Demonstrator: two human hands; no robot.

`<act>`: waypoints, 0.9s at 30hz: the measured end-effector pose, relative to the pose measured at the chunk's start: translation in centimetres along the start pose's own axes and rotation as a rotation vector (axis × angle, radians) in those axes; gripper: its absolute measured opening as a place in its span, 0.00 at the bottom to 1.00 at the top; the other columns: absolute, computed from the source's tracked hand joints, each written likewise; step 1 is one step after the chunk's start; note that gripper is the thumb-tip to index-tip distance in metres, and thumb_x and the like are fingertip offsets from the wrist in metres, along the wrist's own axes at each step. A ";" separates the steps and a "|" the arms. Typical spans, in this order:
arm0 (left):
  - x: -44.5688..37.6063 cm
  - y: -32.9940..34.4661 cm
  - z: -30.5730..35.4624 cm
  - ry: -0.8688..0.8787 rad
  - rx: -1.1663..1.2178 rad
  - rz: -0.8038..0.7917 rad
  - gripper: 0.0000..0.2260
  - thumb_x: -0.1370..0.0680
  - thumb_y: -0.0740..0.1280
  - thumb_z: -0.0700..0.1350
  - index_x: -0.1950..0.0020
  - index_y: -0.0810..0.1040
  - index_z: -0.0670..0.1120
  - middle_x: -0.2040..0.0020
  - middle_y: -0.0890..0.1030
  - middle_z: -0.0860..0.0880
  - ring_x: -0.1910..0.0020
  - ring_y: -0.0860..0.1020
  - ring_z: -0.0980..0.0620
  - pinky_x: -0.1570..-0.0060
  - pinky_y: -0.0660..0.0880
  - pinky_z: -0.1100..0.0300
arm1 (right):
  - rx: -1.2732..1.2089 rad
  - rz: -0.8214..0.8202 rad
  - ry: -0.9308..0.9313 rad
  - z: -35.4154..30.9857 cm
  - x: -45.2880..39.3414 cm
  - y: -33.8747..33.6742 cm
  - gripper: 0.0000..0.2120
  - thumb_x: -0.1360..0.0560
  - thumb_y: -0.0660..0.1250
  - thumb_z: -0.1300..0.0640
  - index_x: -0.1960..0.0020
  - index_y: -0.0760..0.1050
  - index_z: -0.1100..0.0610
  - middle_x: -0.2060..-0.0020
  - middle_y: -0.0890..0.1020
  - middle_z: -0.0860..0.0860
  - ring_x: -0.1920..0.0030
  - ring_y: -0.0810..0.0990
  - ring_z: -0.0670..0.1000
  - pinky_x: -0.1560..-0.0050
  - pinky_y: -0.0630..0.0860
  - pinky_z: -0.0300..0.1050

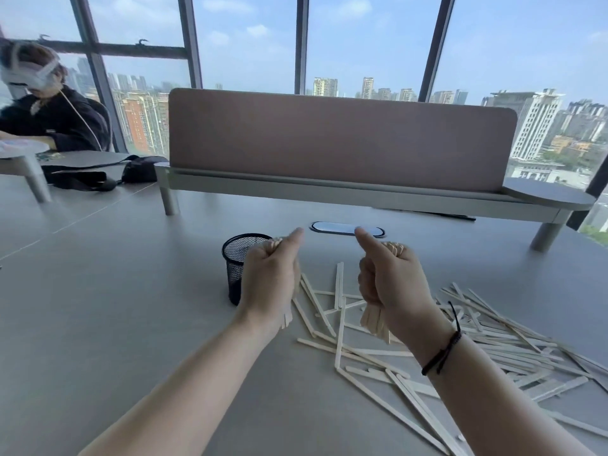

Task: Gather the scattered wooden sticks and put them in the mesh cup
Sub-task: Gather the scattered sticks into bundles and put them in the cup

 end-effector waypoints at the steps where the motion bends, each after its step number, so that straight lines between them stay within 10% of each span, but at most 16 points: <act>1: -0.6 -0.3 1.3 0.016 0.017 0.005 0.31 0.18 0.64 0.44 0.80 0.56 0.51 0.80 0.56 0.53 0.80 0.53 0.53 0.74 0.52 0.63 | -0.020 -0.019 -0.011 -0.9 -0.4 1.1 0.33 0.20 0.65 0.51 0.81 0.57 0.52 0.83 0.58 0.48 0.80 0.54 0.47 0.73 0.55 0.36; 9: -8.0 -5.2 7.8 0.045 0.167 0.250 0.29 0.18 0.64 0.51 0.77 0.58 0.50 0.81 0.58 0.51 0.81 0.57 0.51 0.76 0.54 0.63 | -0.223 -0.013 -0.060 -6.7 -4.3 10.8 0.32 0.22 0.66 0.45 0.79 0.57 0.50 0.80 0.60 0.52 0.78 0.58 0.51 0.73 0.59 0.41; 15: -9.4 -7.0 3.9 0.015 -0.210 0.281 0.22 0.18 0.61 0.54 0.66 0.70 0.41 0.71 0.71 0.42 0.73 0.69 0.49 0.74 0.67 0.62 | -0.196 0.043 0.078 -2.9 -6.9 14.8 0.27 0.24 0.64 0.37 0.72 0.63 0.54 0.76 0.67 0.53 0.74 0.67 0.52 0.71 0.66 0.41; 20: -9.6 -8.2 1.4 -0.017 -0.452 0.268 0.26 0.18 0.60 0.54 0.59 0.74 0.31 0.63 0.80 0.39 0.63 0.75 0.42 0.61 0.71 0.53 | 0.012 0.012 0.078 0.5 -7.4 15.7 0.19 0.24 0.67 0.45 0.64 0.65 0.56 0.69 0.68 0.56 0.69 0.69 0.52 0.68 0.72 0.43; 27: -9.4 -9.2 -0.6 -0.072 -0.532 0.246 0.12 0.21 0.64 0.53 0.44 0.75 0.46 0.49 0.80 0.51 0.46 0.78 0.47 0.54 0.68 0.57 | 0.210 -0.022 0.059 1.8 -7.8 14.4 0.07 0.20 0.62 0.58 0.54 0.77 0.57 0.64 0.82 0.51 0.69 0.78 0.47 0.68 0.74 0.38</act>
Point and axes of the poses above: each hand's wrist, its own x-axis away from the middle knuckle, its own y-axis out of the palm, z = x × y, the point moved 5 cm from there along -x, towards the middle knuckle
